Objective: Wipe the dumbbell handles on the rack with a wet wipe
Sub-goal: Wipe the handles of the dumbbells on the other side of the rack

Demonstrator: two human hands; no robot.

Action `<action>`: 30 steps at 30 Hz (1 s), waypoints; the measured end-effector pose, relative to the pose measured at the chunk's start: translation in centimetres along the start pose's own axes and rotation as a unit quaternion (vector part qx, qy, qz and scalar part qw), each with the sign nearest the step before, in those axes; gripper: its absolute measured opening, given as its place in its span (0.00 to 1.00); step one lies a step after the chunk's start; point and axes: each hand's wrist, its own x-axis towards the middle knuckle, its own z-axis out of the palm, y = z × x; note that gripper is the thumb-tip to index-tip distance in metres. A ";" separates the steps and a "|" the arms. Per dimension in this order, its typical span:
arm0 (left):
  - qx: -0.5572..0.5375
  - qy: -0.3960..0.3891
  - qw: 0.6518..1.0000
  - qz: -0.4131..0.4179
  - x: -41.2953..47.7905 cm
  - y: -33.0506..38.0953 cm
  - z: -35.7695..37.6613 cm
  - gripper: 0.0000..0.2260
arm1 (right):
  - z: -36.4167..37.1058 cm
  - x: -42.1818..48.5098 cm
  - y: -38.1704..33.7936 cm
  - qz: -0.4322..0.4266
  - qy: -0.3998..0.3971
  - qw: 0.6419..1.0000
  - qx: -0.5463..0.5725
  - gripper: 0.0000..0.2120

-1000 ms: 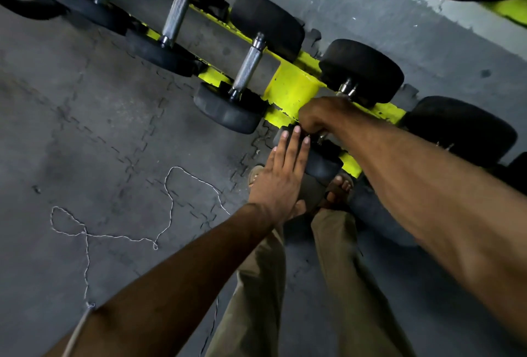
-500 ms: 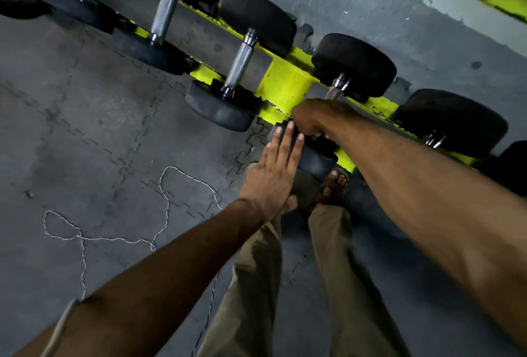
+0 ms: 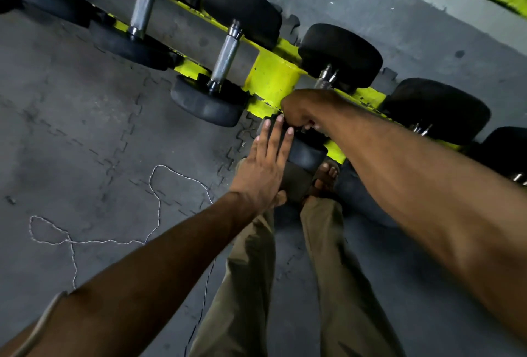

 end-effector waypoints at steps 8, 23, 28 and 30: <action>-0.004 0.007 1.000 -0.003 0.0 0.3 0.0 0.64 | 5.3 -4.3 2.7 -0.066 0.266 0.959 0.071 0.02; -0.006 0.015 1.000 -0.008 0.2 0.5 0.6 0.66 | 8.7 -1.4 4.2 0.137 0.163 0.583 0.785 0.15; -0.016 0.034 0.999 -0.009 0.4 0.6 1.2 0.58 | 5.1 1.2 6.5 0.061 0.134 0.289 0.946 0.13; -0.016 0.032 0.999 -0.017 0.3 0.6 1.3 0.59 | 4.6 1.8 6.5 0.038 0.149 0.270 0.951 0.14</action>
